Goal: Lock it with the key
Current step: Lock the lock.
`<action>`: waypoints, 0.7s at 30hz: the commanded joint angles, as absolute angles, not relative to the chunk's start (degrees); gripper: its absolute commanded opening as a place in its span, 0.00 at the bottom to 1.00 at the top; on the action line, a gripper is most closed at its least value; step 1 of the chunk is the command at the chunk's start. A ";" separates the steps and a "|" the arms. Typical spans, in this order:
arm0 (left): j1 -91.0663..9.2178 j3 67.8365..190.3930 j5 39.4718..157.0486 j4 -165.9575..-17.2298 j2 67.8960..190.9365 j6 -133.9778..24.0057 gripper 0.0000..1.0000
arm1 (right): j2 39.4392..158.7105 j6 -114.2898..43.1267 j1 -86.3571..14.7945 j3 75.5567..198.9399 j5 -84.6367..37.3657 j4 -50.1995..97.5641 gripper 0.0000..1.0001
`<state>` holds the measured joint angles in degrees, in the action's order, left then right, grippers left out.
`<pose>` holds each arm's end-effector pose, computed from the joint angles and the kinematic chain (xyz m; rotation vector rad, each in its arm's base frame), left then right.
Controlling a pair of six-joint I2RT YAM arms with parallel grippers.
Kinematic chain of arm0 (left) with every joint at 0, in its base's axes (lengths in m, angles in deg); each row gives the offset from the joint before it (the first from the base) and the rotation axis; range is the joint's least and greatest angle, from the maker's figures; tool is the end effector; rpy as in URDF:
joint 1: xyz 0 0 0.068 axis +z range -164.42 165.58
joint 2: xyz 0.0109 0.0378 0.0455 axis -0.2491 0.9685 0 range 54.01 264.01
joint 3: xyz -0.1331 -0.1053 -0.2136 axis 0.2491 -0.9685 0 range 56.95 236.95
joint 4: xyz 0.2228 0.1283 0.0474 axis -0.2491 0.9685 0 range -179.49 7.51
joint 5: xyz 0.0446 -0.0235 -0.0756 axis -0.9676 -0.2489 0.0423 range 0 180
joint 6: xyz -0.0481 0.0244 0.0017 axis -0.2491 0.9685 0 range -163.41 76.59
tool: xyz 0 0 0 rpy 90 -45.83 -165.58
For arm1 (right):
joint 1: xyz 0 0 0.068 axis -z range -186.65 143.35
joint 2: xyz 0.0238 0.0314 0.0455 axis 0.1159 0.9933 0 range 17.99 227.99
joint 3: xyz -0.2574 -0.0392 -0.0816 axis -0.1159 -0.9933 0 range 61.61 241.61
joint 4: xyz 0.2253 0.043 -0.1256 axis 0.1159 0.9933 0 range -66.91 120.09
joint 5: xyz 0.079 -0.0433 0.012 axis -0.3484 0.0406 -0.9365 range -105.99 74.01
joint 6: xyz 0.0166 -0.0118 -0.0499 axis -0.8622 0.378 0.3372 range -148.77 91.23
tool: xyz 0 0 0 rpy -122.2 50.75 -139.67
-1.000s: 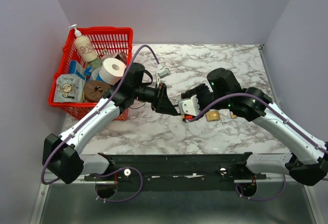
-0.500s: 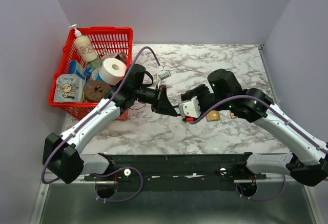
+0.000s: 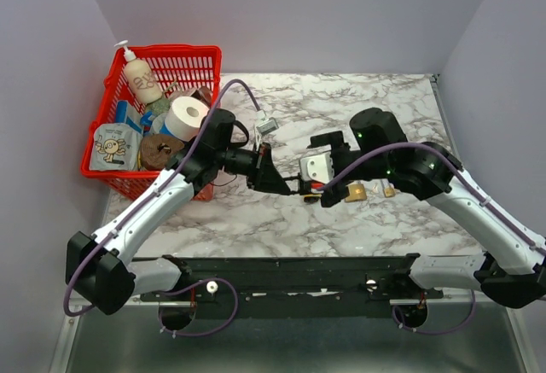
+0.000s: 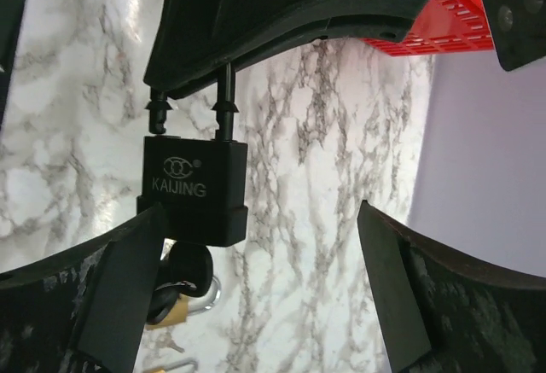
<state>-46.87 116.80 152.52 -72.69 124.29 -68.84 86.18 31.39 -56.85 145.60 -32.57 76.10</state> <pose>0.2050 -0.1678 0.3353 0.8906 2.0167 -1.7086 0.1377 0.1813 0.4178 -1.8901 1.1218 0.2237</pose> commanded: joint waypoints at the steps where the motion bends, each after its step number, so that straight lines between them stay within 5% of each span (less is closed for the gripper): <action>1: -45.80 119.17 154.86 -73.58 120.55 -65.38 0.00 | 87.34 22.13 -54.04 150.37 -39.01 79.42 1.00; 8: -45.63 125.93 153.63 -64.03 119.31 -54.50 0.00 | 90.06 10.10 -44.64 156.53 -56.66 85.75 1.00; 21: -46.06 135.96 150.64 -50.37 119.93 -34.18 0.00 | 87.87 8.24 -44.10 154.69 -63.36 83.56 0.96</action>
<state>-45.78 134.07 149.90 -50.22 121.67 -39.81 88.78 9.65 -44.30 154.87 -59.15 83.20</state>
